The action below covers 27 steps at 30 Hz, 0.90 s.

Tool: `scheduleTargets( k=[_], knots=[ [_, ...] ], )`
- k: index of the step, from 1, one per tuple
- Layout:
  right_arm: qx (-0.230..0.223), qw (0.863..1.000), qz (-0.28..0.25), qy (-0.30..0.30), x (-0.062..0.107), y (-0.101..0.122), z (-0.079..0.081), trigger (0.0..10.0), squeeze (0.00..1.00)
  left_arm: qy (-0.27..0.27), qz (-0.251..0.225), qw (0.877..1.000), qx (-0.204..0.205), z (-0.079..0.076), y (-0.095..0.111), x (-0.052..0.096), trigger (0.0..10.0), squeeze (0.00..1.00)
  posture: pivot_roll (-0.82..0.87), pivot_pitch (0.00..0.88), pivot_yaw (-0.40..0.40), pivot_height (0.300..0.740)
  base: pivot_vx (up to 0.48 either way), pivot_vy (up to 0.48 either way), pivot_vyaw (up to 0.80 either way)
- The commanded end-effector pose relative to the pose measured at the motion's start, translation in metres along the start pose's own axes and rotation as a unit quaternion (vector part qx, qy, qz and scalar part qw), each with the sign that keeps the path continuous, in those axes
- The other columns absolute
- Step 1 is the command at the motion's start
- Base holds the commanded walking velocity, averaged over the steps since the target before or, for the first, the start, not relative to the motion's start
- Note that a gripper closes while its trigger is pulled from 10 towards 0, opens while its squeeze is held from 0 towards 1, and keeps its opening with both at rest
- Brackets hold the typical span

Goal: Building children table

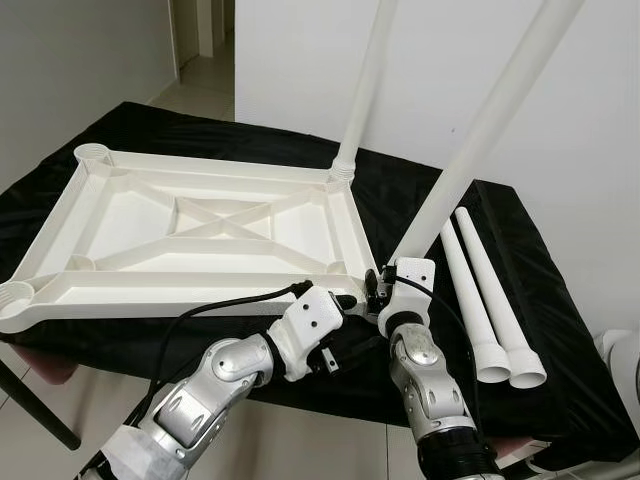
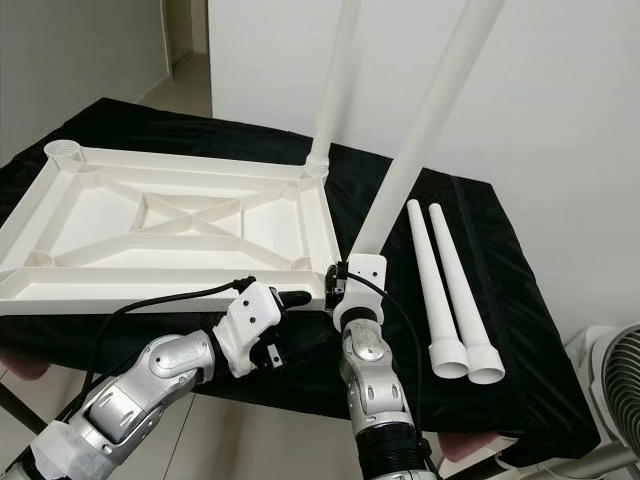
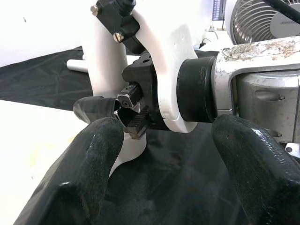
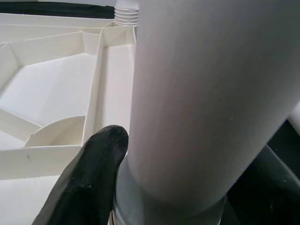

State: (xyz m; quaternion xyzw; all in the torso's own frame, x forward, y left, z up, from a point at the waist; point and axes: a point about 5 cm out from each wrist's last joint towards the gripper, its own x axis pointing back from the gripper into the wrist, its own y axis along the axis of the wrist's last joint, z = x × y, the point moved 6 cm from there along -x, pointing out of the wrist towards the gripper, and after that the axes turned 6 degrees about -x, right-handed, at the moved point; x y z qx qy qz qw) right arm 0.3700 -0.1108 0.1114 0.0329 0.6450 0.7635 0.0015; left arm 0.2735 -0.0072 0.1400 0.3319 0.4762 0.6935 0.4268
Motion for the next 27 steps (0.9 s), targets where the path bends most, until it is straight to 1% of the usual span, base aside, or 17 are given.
scheduleTargets(
  k=[1, 2, 3, 7, 9, 11, 12, 13, 16, 17, 19, 21, 22, 24, 25, 26, 27],
  knots=[
    [0.0, 1.0, 0.019, -0.021, 0.003, -0.01, -0.011, 10.0, 0.0, -0.034, -0.005, 0.999, -0.006, -0.01, 0.004, -0.001, 10.0, 0.0, 0.01, 0.0, -0.146, 0.74, 0.0, 0.0, 0.0],
    [0.0, 1.0, 0.019, -0.021, 0.003, -0.01, -0.011, 10.0, 0.0, -0.034, -0.005, 0.999, -0.006, -0.01, 0.004, -0.001, 10.0, 0.0, 0.01, 0.0, -0.146, 0.74, 0.0, 0.0, 0.0],
    [0.001, 1.0, 0.021, -0.016, 0.004, -0.01, -0.01, 10.0, 1.0, -0.034, -0.005, 0.999, -0.006, -0.01, 0.004, -0.001, 10.0, 0.0, 0.01, 0.0, -0.145, 0.74, 0.0, 0.0, 0.0],
    [-0.005, 1.0, 0.017, -0.001, 0.004, -0.008, -0.007, 10.0, 1.0, -0.034, -0.004, 0.999, -0.006, -0.009, 0.003, -0.001, 10.0, 0.0, 0.01, 0.0, -0.146, 0.74, 0.0, 0.0, 0.0],
    [-0.009, 0.999, -0.001, 0.043, 0.002, 0.003, -0.002, 10.0, 1.0, -0.034, -0.002, 0.999, -0.008, -0.009, 0.002, 0.001, 10.0, 0.0, 0.01, 0.0, -0.146, 0.74, 0.0, 0.0, 0.0],
    [-0.009, 0.999, -0.001, 0.043, 0.002, 0.003, -0.002, 10.0, 1.0, -0.034, -0.002, 0.999, -0.008, -0.009, 0.002, 0.001, 10.0, 0.0, 0.01, 0.0, -0.146, 0.74, 0.0, 0.0, 0.0],
    [0.009, 0.998, 0.006, 0.062, -0.001, 0.002, -0.005, 10.0, 0.0, -0.036, -0.001, 0.999, -0.009, -0.009, 0.002, 0.001, 10.0, 0.0, 0.01, 0.0, -0.145, 0.74, 0.0, 0.0, 0.0],
    [0.009, 0.998, 0.006, 0.062, -0.001, 0.002, -0.005, 10.0, 0.0, -0.036, -0.001, 0.999, -0.009, -0.009, 0.002, 0.001, 10.0, 0.0, 0.01, 0.0, -0.145, 0.74, 0.0, 0.0, 0.0],
    [0.035, 0.994, 0.018, 0.103, -0.005, 0.002, -0.009, 10.0, 0.0, -0.036, 0.0, 0.999, -0.009, -0.008, 0.002, 0.002, 10.0, 0.0, 0.0, 0.0, -0.136, 0.74, 0.0, 0.0, 0.0],
    [0.062, 0.987, 0.02, 0.15, -0.011, 0.005, -0.013, 10.0, 0.0, -0.036, 0.002, 0.999, -0.009, -0.008, 0.001, 0.002, 10.0, 0.0, 0.0, 0.0, -0.13, 0.74, 0.0, 0.0, 0.0],
    [0.062, 0.987, 0.02, 0.15, -0.011, 0.005, -0.013, 10.0, 0.0, -0.036, 0.002, 0.999, -0.009, -0.008, 0.001, 0.002, 10.0, 0.0, 0.0, 0.0, -0.13, 0.74, 0.0, 0.0, 0.0],
    [0.08, 0.98, 0.023, 0.183, -0.015, 0.008, -0.015, 10.0, 0.0, -0.036, 0.003, 0.999, -0.008, -0.007, 0.001, 0.002, 10.0, 0.0, 0.0, 0.0, -0.127, 0.74, 0.0, 0.0, 0.0],
    [0.08, 0.98, 0.023, 0.183, -0.015, 0.008, -0.015, 10.0, 0.0, -0.036, 0.003, 0.999, -0.008, -0.007, 0.001, 0.002, 10.0, 0.0, 0.0, 0.0, -0.127, 0.74, 0.0, 0.0, 0.0],
    [0.087, 0.976, 0.023, 0.199, -0.017, 0.01, -0.013, 10.0, 0.0, -0.036, 0.003, 0.999, -0.008, -0.007, 0.001, 0.002, 10.0, 0.0, 0.0, 0.0, -0.126, 0.74, 0.0, 0.0, 0.0],
    [0.101, 0.963, 0.021, 0.247, -0.017, 0.011, -0.003, 10.0, 0.0, -0.035, 0.002, 0.999, -0.008, -0.006, 0.002, 0.002, 10.0, 0.0, 0.0, 0.0, -0.124, 0.74, 0.0, 0.0, 0.0],
    [0.102, 0.957, 0.023, 0.269, -0.016, 0.01, 0.003, 10.0, 0.0, -0.035, 0.001, 0.999, -0.009, -0.006, 0.002, 0.002, 10.0, 0.0, 0.01, 0.0, -0.122, 0.74, 0.0, 0.0, 0.0],
    [0.102, 0.957, 0.023, 0.269, -0.016, 0.01, 0.003, 10.0, 0.0, -0.035, 0.001, 0.999, -0.009, -0.006, 0.002, 0.002, 10.0, 0.0, 0.01, 0.0, -0.122, 0.74, 0.0, 0.0, 0.0]
  ],
)
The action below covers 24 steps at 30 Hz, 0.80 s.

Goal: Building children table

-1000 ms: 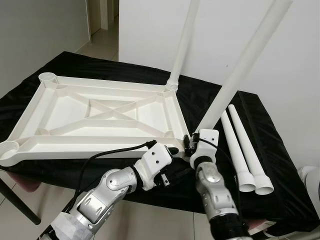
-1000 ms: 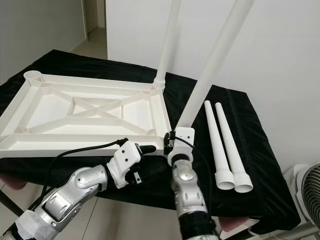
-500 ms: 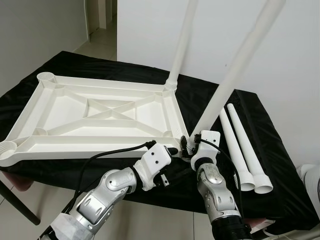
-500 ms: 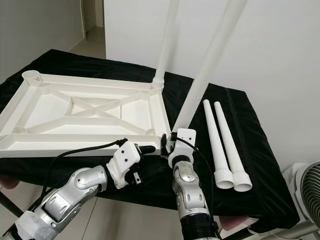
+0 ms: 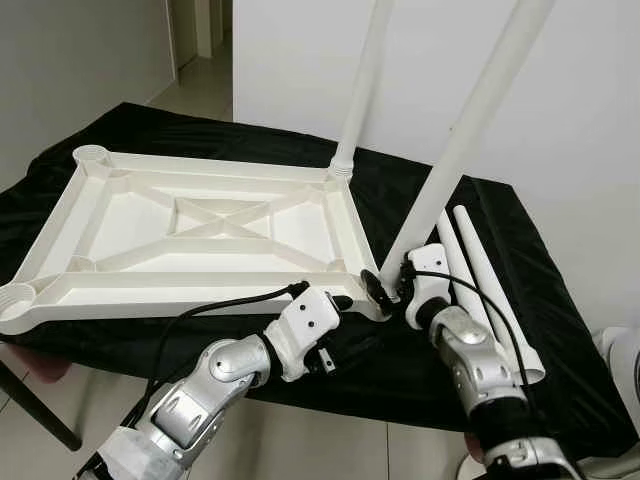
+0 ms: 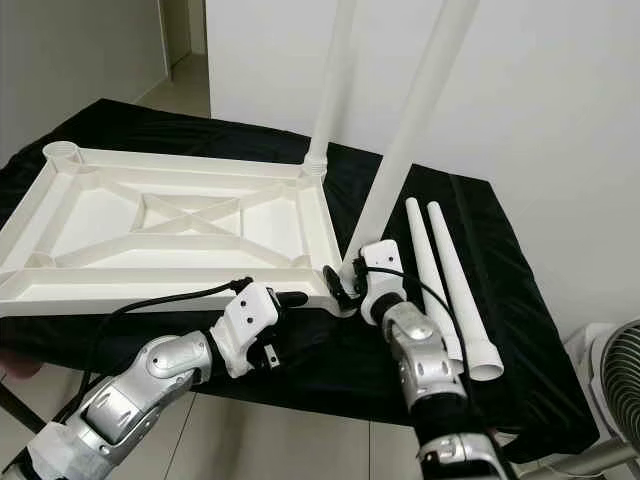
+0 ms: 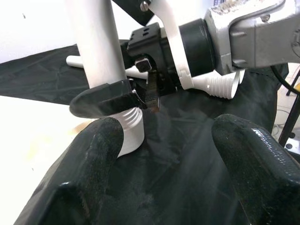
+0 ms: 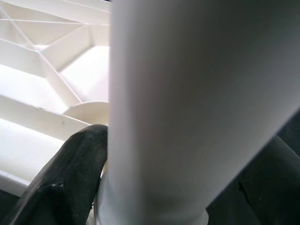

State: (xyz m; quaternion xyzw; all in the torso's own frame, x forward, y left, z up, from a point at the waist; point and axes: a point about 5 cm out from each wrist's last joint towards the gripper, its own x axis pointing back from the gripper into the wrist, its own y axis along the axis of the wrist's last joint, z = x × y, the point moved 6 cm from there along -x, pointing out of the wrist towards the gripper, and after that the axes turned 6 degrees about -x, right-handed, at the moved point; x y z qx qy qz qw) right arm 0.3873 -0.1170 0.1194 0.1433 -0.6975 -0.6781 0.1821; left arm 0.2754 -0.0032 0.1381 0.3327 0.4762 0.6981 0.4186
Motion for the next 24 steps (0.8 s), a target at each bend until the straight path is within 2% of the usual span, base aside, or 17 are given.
scheduleTargets(
  k=[1, 6, 7, 13, 18, 21, 22, 23, 24],
  knots=[
    [0.002, 0.999, -0.002, 0.033, -0.004, 0.001, 0.01, 10.0, 0.0, -0.04, -0.007, 0.999, -0.011, -0.008, 0.006, -0.001, 10.0, 0.0, 0.01, 0.0, -0.122, 0.74, 0.0, 0.0, 0.0],
    [0.006, 0.998, 0.005, 0.069, -0.009, -0.002, 0.02, 10.0, 0.0, -0.041, -0.007, 0.999, -0.011, -0.009, 0.006, -0.001, 10.0, 0.0, 0.01, 0.0, -0.122, 0.74, 0.0, 0.0, 0.0],
    [0.002, 0.997, 0.01, 0.074, -0.01, -0.005, 0.02, 0.0, 0.0, -0.041, -0.008, 0.999, -0.012, -0.009, 0.007, -0.001, 10.0, 0.0, 0.01, 0.0, -0.123, 0.74, 0.0, 0.0, 0.0],
    [-0.008, 0.997, 0.021, 0.078, -0.011, -0.013, 0.016, 0.0, 0.0, -0.039, -0.008, 0.999, -0.012, -0.008, 0.008, -0.001, 10.0, 0.0, 0.02, 0.0, -0.126, 0.74, 0.0, 0.0, 0.0],
    [-0.045, 0.997, 0.02, 0.061, -0.008, -0.018, 0.011, 0.0, 0.0, -0.039, -0.007, 0.999, -0.011, -0.008, 0.008, -0.001, 10.0, 0.0, 0.02, 0.0, -0.125, 0.74, 0.0, 0.0, 0.0],
    [-0.049, 0.997, 0.019, 0.059, -0.008, -0.019, 0.01, 0.0, 0.0, -0.039, -0.007, 0.999, -0.011, -0.008, 0.007, -0.001, 10.0, 0.0, 0.02, 0.0, -0.125, 0.74, 0.0, 0.0, 0.0],
    [-0.06, 0.997, 0.018, 0.052, -0.008, -0.02, 0.011, 8.1, 0.0, -0.039, -0.007, 0.999, -0.011, -0.008, 0.007, -0.001, 10.0, 0.0, 0.01, 0.0, -0.124, 0.74, 0.0, 0.0, 0.0],
    [-0.06, 0.997, 0.018, 0.052, -0.008, -0.02, 0.011, 8.1, 0.0, -0.039, -0.007, 0.999, -0.011, -0.008, 0.007, -0.001, 10.0, 0.0, 0.01, 0.0, -0.124, 0.74, 0.0, 0.0, 0.0],
    [-0.068, 0.996, 0.014, 0.048, -0.008, -0.019, 0.012, 10.0, 0.0, -0.04, -0.007, 0.999, -0.011, -0.008, 0.007, -0.001, 10.0, 0.0, 0.01, 0.0, -0.124, 0.74, 0.0, 0.0, 0.0]
  ],
)
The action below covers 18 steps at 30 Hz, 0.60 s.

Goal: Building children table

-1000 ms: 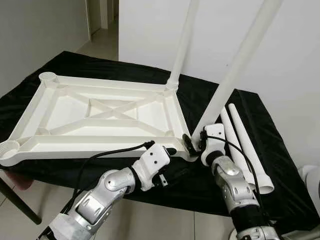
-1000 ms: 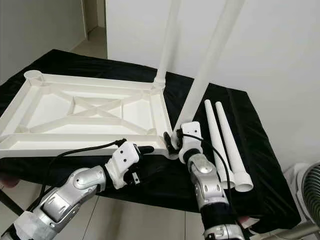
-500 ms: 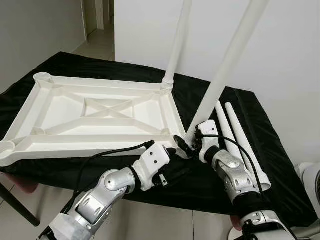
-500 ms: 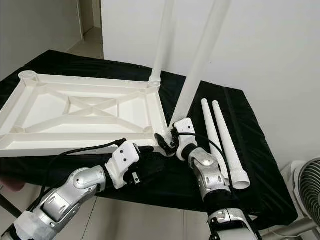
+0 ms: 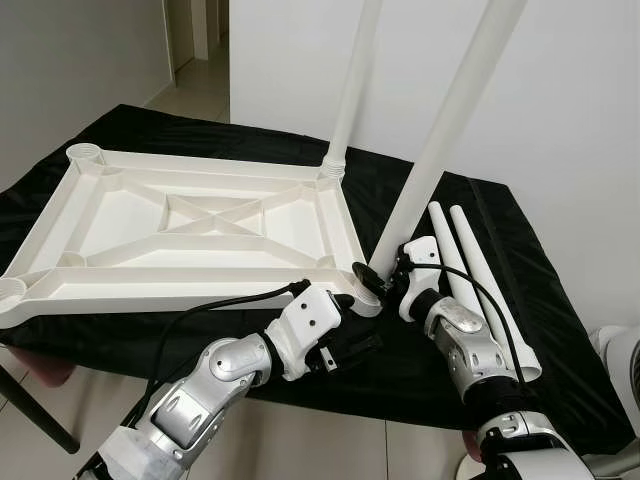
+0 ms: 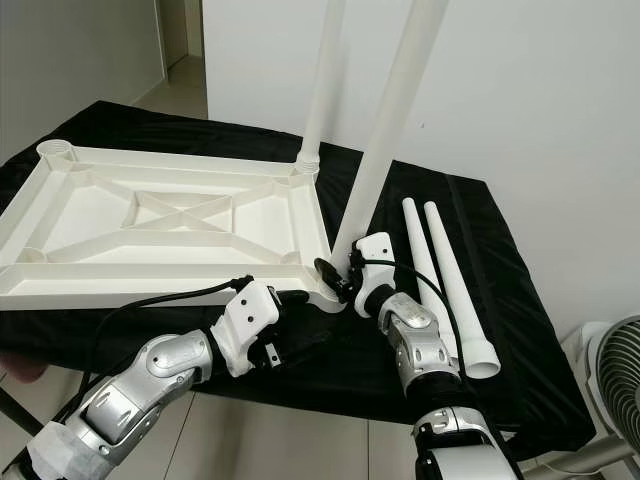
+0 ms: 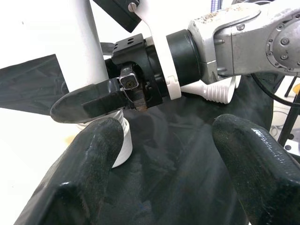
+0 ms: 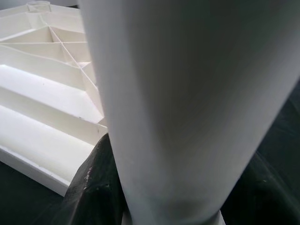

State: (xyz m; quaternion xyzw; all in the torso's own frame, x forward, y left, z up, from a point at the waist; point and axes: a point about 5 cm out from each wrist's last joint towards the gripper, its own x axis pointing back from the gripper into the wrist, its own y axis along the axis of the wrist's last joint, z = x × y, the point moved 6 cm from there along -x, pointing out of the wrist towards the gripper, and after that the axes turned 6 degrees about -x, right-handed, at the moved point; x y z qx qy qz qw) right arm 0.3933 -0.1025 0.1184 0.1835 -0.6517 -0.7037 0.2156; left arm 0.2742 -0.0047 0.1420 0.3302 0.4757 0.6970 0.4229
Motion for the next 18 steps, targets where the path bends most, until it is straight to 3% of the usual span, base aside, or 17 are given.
scheduleTargets(
  k=[1, 8, 13, 18],
  knots=[
    [-0.034, 0.999, 0.022, -0.02, 0.004, -0.019, 0.002, 10.0, 0.0, -0.04, -0.003, 0.999, -0.009, -0.008, 0.004, 0.0, 10.0, 0.0, 0.01, 0.0, -0.123, 0.74, 0.0, 0.0, 0.0],
    [-0.06, 0.996, 0.013, -0.061, 0.004, -0.023, 0.003, 10.0, 0.0, -0.043, -0.004, 0.999, -0.008, -0.009, 0.004, -0.001, 10.0, 0.0, 0.01, 0.0, -0.121, 0.74, 0.0, 0.0, 0.0],
    [-0.079, 0.99, 0.014, -0.116, 0.004, -0.024, -0.008, 10.0, 0.0, -0.047, -0.004, 0.999, -0.009, -0.01, 0.004, -0.001, 10.0, 0.0, 0.01, 0.0, -0.12, 0.74, 0.0, 0.0, 0.0],
    [-0.102, 0.968, 0.003, -0.227, 0.013, -0.023, -0.026, 10.0, 0.0, -0.048, -0.003, 0.999, -0.01, -0.012, 0.003, -0.001, 10.0, 0.0, 0.01, 0.0, -0.132, 0.74, 0.0, 0.0, 0.0]
  ],
)
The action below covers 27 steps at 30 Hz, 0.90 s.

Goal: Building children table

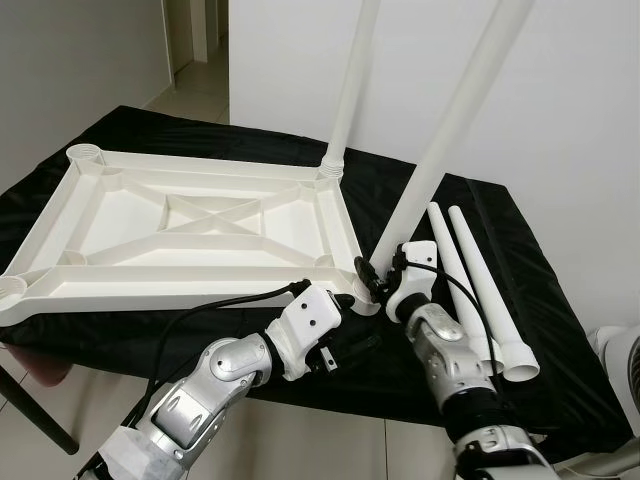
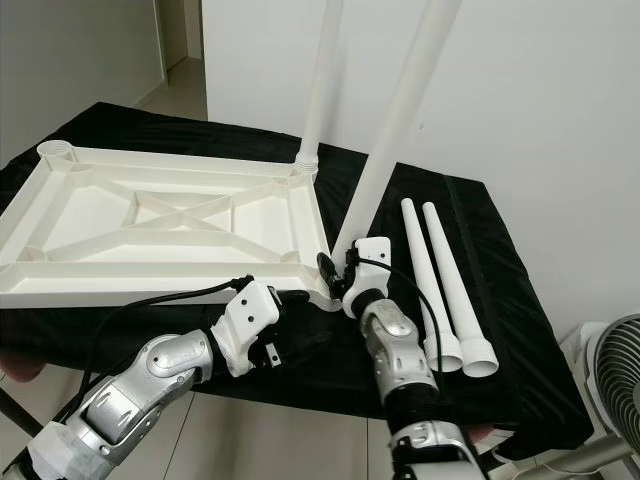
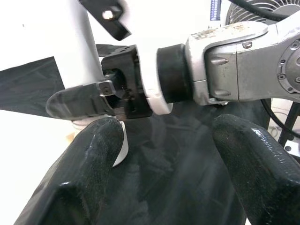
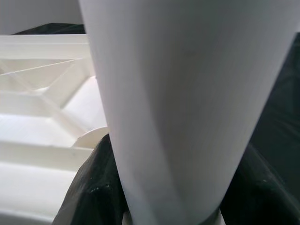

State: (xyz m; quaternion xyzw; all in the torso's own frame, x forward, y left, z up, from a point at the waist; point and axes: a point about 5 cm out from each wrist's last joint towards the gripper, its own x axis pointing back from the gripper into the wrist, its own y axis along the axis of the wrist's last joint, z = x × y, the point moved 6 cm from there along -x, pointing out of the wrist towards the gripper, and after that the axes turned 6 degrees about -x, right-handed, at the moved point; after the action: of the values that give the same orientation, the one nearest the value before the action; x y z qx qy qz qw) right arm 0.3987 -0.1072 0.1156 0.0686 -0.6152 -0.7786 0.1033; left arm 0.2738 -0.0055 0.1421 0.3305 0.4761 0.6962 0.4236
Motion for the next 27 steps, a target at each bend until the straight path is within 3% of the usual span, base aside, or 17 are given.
scheduleTargets(
  k=[1, 4, 5, 10, 22, 23, 27],
  knots=[
    [-0.018, 0.997, 0.028, -0.072, 0.009, -0.016, -0.025, 10.0, 0.0, -0.048, -0.003, 0.999, -0.01, -0.011, 0.003, 0.0, 10.0, 0.0, 0.01, 0.0, -0.132, 0.74, 0.0, 0.0, 0.0],
    [-0.011, 0.994, 0.014, -0.11, 0.013, -0.013, -0.029, 10.0, 0.0, -0.046, -0.002, 0.999, -0.01, -0.011, 0.003, 0.0, 10.0, 0.0, 0.01, 0.0, -0.135, 0.74, 0.0, 0.0, 0.0],
    [-0.017, 0.989, 0.003, -0.148, 0.021, -0.014, -0.029, 10.0, 0.0, -0.045, -0.001, 0.999, -0.01, -0.01, 0.002, 0.0, 10.0, 0.0, 0.01, 0.0, -0.14, 0.74, 0.0, 0.0, 0.0],
    [-0.023, 0.977, -0.013, -0.213, 0.039, -0.015, -0.028, 10.0, 0.0, -0.042, -0.001, 0.999, -0.011, -0.008, 0.002, 0.001, 10.0, 0.0, 0.02, 0.0, -0.143, 0.74, 0.0, 0.0, 0.0],
    [-0.008, 0.972, -0.014, -0.234, 0.047, -0.014, -0.032, 10.0, 0.0, -0.042, 0.001, 0.999, -0.012, -0.007, 0.001, 0.001, 10.0, 0.0, 0.01, 0.0, -0.14, 0.74, 0.0, 0.0, 0.0],
    [-0.014, 0.974, -0.021, -0.226, 0.047, -0.012, -0.031, 10.0, 1.0, -0.042, 0.0, 0.999, -0.013, -0.007, 0.001, 0.001, 10.0, 0.0, 0.01, 0.0, -0.141, 0.74, 0.0, 0.0, 0.0],
    [-0.033, 0.981, -0.037, -0.188, 0.042, -0.007, -0.024, 10.0, 1.0, -0.043, 0.0, 0.999, -0.014, -0.007, 0.001, 0.0, 10.0, 0.0, 0.01, 0.0, -0.14, 0.74, 0.0, 0.0, 0.0]
  ],
)
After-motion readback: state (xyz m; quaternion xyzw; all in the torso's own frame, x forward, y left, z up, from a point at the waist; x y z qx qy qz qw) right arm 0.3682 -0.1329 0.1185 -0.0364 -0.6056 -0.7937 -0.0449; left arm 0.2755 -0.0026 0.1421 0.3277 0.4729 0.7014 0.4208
